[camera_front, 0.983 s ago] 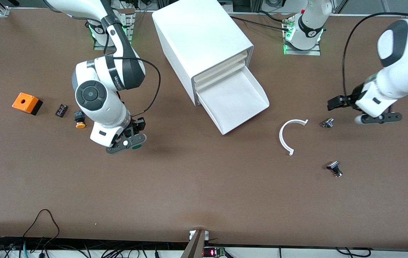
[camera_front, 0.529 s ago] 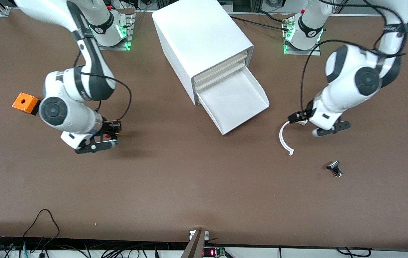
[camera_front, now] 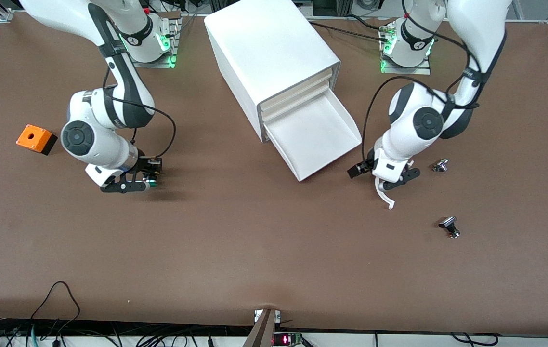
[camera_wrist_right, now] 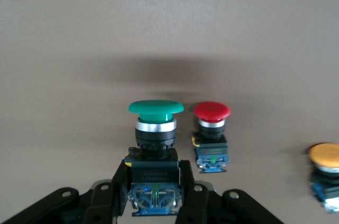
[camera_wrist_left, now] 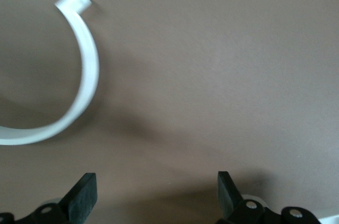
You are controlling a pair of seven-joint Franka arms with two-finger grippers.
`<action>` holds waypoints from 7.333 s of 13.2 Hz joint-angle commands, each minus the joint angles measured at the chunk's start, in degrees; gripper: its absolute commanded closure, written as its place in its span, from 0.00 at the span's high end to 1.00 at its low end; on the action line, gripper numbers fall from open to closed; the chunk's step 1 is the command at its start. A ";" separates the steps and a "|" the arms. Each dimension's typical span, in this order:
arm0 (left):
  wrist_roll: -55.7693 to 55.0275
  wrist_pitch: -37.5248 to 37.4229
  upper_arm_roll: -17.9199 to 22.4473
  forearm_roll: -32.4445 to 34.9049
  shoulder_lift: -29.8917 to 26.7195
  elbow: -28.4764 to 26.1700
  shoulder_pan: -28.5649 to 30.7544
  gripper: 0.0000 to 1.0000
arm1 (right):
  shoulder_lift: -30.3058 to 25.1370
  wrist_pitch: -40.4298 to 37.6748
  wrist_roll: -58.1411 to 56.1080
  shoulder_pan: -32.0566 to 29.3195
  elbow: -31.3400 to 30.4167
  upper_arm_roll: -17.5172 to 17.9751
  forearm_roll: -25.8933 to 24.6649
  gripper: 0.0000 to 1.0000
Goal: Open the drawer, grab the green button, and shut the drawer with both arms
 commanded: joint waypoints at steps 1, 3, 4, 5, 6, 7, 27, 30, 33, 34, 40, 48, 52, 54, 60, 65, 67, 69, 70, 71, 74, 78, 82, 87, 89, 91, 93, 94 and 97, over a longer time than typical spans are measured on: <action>-4.36 2.03 0.28 -0.91 1.70 0.28 -2.78 1.00 | -1.86 2.27 5.03 -0.58 -3.57 1.46 0.18 0.24; -4.63 2.29 0.28 -0.91 2.05 -0.16 -3.23 1.00 | -1.25 2.45 5.92 -0.58 -3.66 2.43 0.26 0.24; -4.63 2.47 0.28 -0.91 2.31 -0.59 -3.84 1.00 | -0.38 2.97 6.01 -0.58 -3.75 2.52 0.26 0.24; -4.63 2.47 0.28 -0.91 2.40 -0.86 -4.28 1.00 | 0.24 4.72 6.80 -0.06 -4.88 2.61 0.26 0.24; -4.81 2.38 0.28 -0.91 2.23 -1.30 -4.46 1.00 | 0.51 6.82 7.50 0.29 -5.76 2.95 0.18 0.24; -4.98 2.38 0.20 -0.91 1.96 -1.65 -4.98 1.00 | 0.77 7.71 7.51 0.82 -6.12 3.05 -0.43 0.24; -4.20 -9.13 -12.99 -13.21 -3.31 -6.14 -7.62 1.00 | -0.28 -2.63 9.35 2.32 2.30 2.43 -4.75 1.00; -3.40 -8.70 -12.81 -13.12 -3.40 -5.70 -7.27 1.00 | -0.37 -10.97 10.41 0.31 10.37 2.43 -4.75 1.00; 0.45 -8.34 -10.63 -12.51 -6.11 -4.91 -2.20 1.00 | -0.37 -19.50 10.23 -3.03 18.38 2.69 -4.83 1.00; 2.47 -7.99 -9.92 -12.51 -7.17 -3.86 0.17 1.00 | -0.37 -21.61 10.15 -3.65 20.31 2.69 -4.92 1.00; 6.79 -4.65 -8.68 -12.42 -17.18 -1.04 10.65 1.00 | -0.80 -30.94 9.71 -7.17 30.78 2.96 -6.42 1.00; 35.59 -35.04 6.07 -7.53 -25.72 11.95 12.85 1.00 | -8.61 -35.51 -8.04 -21.50 31.41 6.21 -5.98 1.00; 43.08 -40.14 8.36 2.25 -26.43 15.30 12.94 1.00 | -12.85 -41.65 -7.96 -21.59 31.75 3.58 -6.51 1.00; 45.10 -40.51 9.16 6.02 -26.60 15.84 12.85 1.00 | -13.90 -44.04 -7.70 -21.67 31.85 2.70 -6.50 1.00; 49.07 -40.25 9.68 6.48 -26.34 15.84 12.16 1.00 | -16.71 -44.66 -8.74 -21.68 30.01 2.52 -6.59 1.00; 48.98 -40.16 9.42 6.48 -25.99 15.92 12.15 1.00 | -23.73 -40.81 -10.77 -21.67 20.71 2.78 -6.94 1.00; 48.98 -40.25 9.42 6.48 -25.99 15.84 12.41 1.00 | -25.77 -38.25 -11.12 -21.68 17.18 2.70 -6.86 1.00; 48.63 -40.25 9.42 6.48 -25.73 16.01 12.50 1.00 | -25.24 -38.25 -11.39 -21.68 17.96 2.43 -6.33 1.00; 48.45 -40.25 9.25 6.48 -25.72 15.93 12.50 1.00 | -24.46 -37.81 -11.13 -21.68 18.22 2.43 -6.85 1.00; 48.37 -40.33 9.16 6.48 -25.72 15.92 12.50 1.00 | -24.02 -36.85 -10.86 -21.50 18.22 2.69 -7.12 1.00; 48.28 -40.33 9.25 6.48 -25.72 15.92 12.50 1.00 | -23.13 -33.07 -10.60 -21.67 18.22 2.61 -6.42 1.00; 48.28 -40.33 9.16 6.48 -25.81 15.92 12.50 1.00 | -22.69 -33.23 -10.51 -21.41 18.31 2.87 -6.68 1.00; 48.19 -40.42 9.07 6.39 -25.90 15.84 12.50 1.00 | -22.78 -33.50 -10.77 -21.41 18.22 3.05 -6.77 1.00; 48.19 -40.51 9.16 6.21 -25.81 15.84 12.50 1.00 | -22.69 -33.50 -10.86 -21.41 18.22 3.05 -6.94 1.00; 48.19 -40.51 9.16 6.21 -25.73 15.84 12.50 1.00 | -22.69 -33.41 -10.95 -21.41 18.22 2.96 -7.03 1.00; 48.19 -40.51 9.16 6.12 -25.81 15.84 12.50 1.00 | -22.61 -33.50 -10.95 -21.41 18.22 2.96 -7.03 1.00; 48.19 -40.51 9.16 6.12 -25.81 15.84 12.50 1.00 | -22.43 -33.50 -11.12 -21.67 18.22 2.87 -7.12 1.00; 48.19 -40.51 9.16 6.12 -25.73 15.84 12.50 1.00 | -22.34 -33.50 -11.12 -21.67 18.22 2.78 -7.12 1.00; 48.19 -40.51 9.16 6.12 -25.72 15.84 12.50 1.00 | -22.43 -33.50 -11.12 -21.59 18.22 2.78 -7.12 1.00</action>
